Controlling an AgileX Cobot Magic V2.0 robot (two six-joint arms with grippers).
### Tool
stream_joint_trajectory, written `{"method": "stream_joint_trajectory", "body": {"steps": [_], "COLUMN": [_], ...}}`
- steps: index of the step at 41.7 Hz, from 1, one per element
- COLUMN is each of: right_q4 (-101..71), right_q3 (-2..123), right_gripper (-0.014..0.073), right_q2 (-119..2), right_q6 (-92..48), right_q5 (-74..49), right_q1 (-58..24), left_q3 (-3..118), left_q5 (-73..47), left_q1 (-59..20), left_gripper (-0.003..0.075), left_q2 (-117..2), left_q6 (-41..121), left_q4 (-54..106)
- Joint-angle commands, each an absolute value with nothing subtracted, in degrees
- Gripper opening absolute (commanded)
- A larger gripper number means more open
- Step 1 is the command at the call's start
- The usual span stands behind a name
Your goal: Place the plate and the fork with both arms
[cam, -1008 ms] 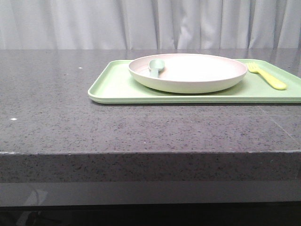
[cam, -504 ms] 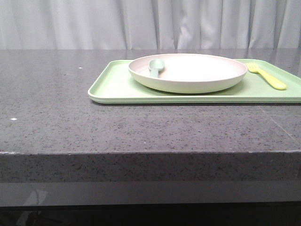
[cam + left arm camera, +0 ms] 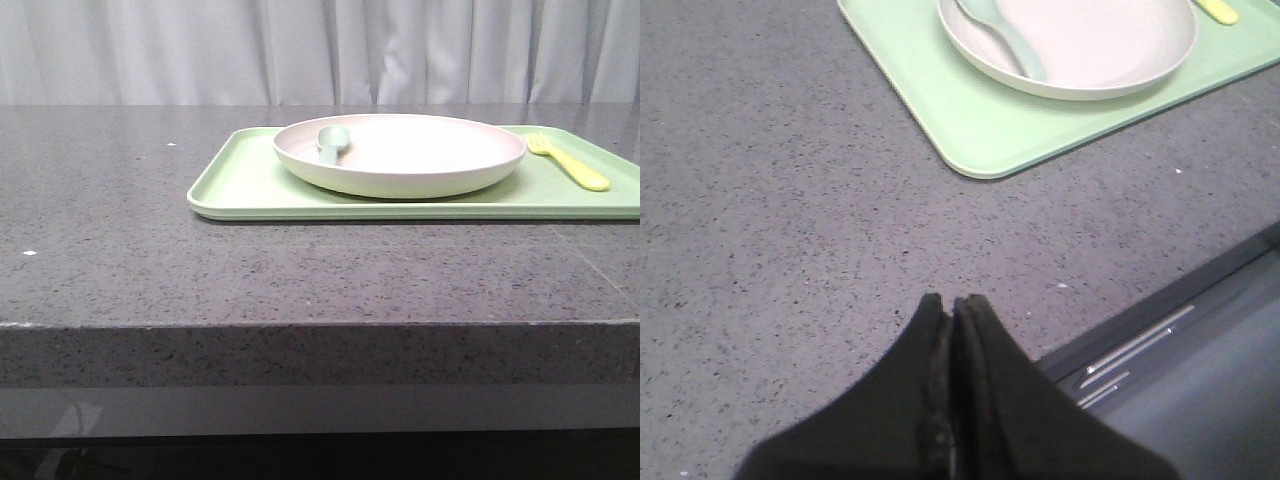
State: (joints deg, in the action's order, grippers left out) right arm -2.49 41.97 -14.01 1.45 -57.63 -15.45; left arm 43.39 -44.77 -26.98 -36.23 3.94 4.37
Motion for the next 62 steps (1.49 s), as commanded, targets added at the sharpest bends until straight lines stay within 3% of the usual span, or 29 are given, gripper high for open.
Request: {"method": "stream_joint_trajectory", "body": {"steps": [1, 11, 17, 34, 62], "right_q4": [-1.95, -1.95, -1.95, -1.95, -1.95], "right_q3": [43.21, 43.21, 43.21, 43.21, 43.21], "right_gripper": [-0.0118, -0.0118, -0.0118, -0.0118, -0.0118], "right_q2": [-14.69, -14.69, -14.69, -14.69, -14.69], "right_q6": [1.14, 1.14, 1.14, 1.14, 1.14], "right_q5": [-53.67, -53.67, -53.67, -53.67, -53.67], "right_q1": [-15.39, -15.39, -15.39, -15.39, -15.39], "left_q3": [41.25, 21.7, 12.02, -0.77, -0.69], "left_q5": [-36.63, -10.95, -2.1, 3.09, 2.56], "left_q1": [-23.75, -13.65, -9.86, -4.81, -2.34], "left_gripper": [-0.002, -0.002, -0.002, -0.002, -0.002], "left_q2": [-33.45, -20.21, -12.51, 1.84, 1.62], "left_q6": [3.98, 3.98, 3.98, 3.98, 3.98], "left_q4": [4.87, 4.65, 4.75, 4.75, 4.75]}}
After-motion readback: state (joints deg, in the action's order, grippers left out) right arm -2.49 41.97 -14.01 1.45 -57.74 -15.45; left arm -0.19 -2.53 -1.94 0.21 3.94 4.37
